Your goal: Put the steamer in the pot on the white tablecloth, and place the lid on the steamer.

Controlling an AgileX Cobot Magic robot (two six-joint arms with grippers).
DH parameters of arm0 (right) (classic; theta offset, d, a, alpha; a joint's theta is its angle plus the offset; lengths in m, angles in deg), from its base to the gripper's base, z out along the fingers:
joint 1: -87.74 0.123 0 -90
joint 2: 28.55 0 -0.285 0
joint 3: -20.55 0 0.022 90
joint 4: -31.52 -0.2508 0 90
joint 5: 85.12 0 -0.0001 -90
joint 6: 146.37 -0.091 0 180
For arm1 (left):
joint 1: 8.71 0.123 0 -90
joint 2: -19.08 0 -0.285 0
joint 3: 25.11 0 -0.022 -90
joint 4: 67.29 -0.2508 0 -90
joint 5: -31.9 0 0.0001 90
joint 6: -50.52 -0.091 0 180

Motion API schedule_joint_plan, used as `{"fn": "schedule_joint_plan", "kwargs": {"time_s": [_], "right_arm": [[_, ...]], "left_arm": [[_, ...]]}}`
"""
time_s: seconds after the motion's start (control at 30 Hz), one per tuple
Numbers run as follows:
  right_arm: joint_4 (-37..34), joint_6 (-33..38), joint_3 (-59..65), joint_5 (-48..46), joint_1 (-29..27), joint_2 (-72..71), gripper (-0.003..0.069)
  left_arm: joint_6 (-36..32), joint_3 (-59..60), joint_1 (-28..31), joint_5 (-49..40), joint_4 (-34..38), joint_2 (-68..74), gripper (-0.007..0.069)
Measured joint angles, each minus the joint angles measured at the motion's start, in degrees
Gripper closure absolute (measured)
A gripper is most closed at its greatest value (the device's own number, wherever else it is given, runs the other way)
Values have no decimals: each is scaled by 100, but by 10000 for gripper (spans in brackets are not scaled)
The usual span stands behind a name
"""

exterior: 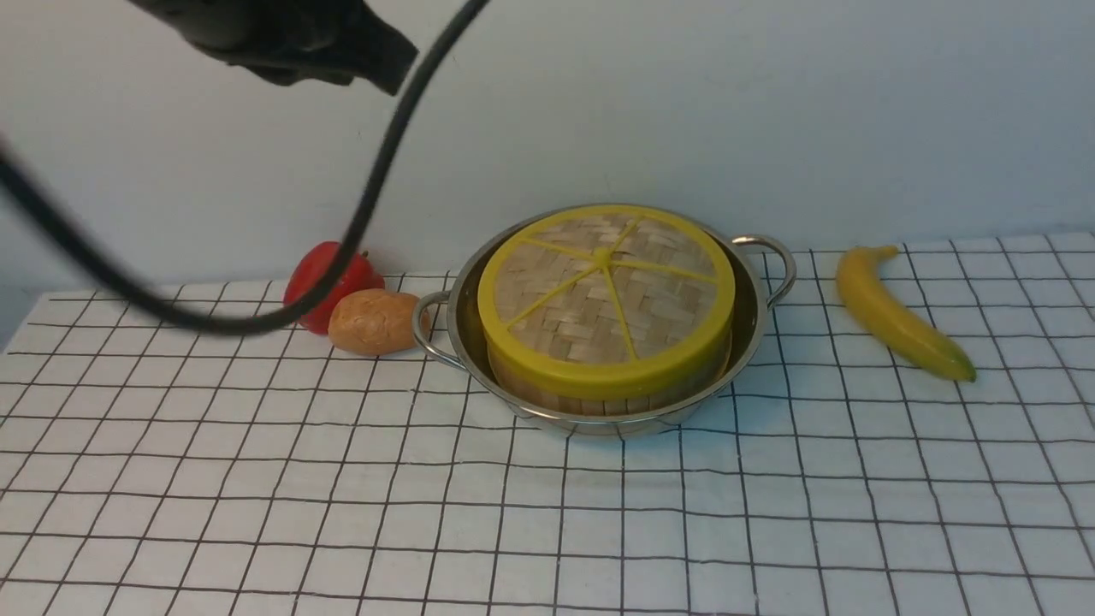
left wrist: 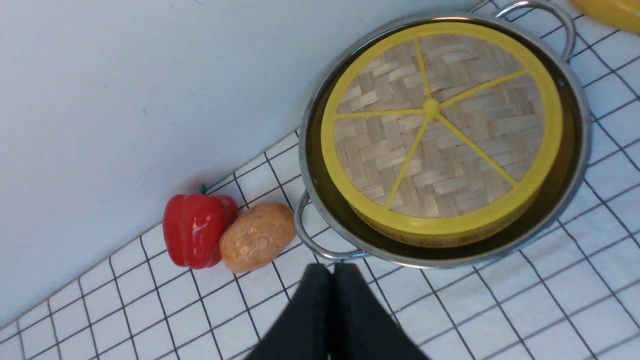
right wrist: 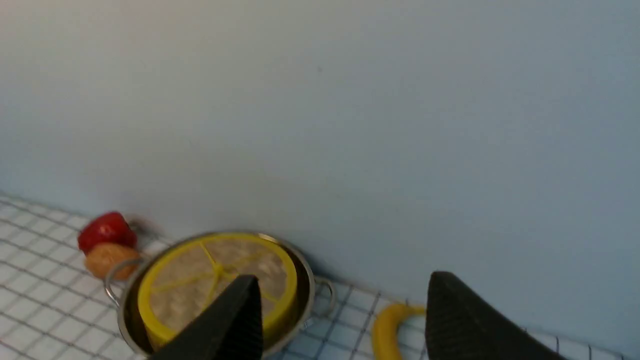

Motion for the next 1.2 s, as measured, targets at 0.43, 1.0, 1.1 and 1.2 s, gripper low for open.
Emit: {"fn": "schedule_joint_plan", "kwargs": {"time_s": [0.43, 1.0, 1.1, 1.2], "right_arm": [[1020, -584, 4329, 1069, 0, -2523, 627], [1015, -653, 4948, 1737, 0, -2888, 661], [1015, -653, 4948, 1737, 0, -2888, 654], [1015, -653, 4948, 1739, 0, -2888, 642]], "left_arm": [[-33, 4287, 0, 1851, 56, -3843, 648], [377, 6162, 0, 2694, 183, -5240, 632], [377, 6162, 0, 2694, 183, -5240, 621], [377, 6162, 0, 2694, 183, -5240, 608]]}}
